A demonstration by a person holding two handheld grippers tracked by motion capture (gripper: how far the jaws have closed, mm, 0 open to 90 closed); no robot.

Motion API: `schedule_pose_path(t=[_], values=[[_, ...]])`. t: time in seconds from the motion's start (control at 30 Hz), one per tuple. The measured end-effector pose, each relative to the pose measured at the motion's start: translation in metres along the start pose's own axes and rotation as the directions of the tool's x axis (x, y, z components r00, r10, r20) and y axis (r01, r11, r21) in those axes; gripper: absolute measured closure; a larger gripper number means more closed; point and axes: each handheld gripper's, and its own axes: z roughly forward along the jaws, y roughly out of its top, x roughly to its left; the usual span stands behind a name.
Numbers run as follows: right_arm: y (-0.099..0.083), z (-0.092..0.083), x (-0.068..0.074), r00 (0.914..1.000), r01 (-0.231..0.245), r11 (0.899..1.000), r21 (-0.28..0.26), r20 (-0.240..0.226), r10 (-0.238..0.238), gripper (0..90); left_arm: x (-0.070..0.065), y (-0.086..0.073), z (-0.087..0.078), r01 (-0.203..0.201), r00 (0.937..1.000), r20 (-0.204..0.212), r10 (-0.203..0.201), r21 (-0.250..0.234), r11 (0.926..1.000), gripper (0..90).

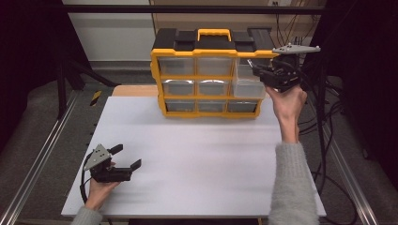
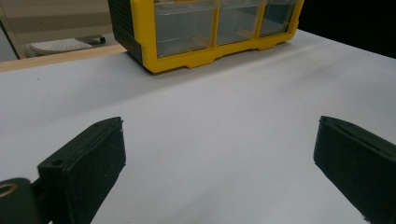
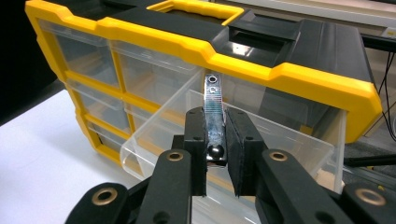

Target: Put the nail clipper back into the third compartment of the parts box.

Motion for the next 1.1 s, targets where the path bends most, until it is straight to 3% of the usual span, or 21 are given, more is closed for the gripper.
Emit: schedule_pose_path(t=[0.6, 1.1], values=[[-0.007, 0.011, -0.006, 0.9997, -0.006, 0.998, 0.060, 0.023, 0.004, 79.5, 0.000, 0.000, 0.000, -0.001, 1.0000, -0.001, 0.001, 0.001, 1.0000, 2.2], [-0.008, 0.015, -0.006, 0.9991, -0.012, 0.997, 0.078, 0.042, 0.009, 78.9, 0.000, 0.000, 0.000, -0.001, 1.0000, -0.001, 0.001, 0.001, 1.0000, 2.2]])
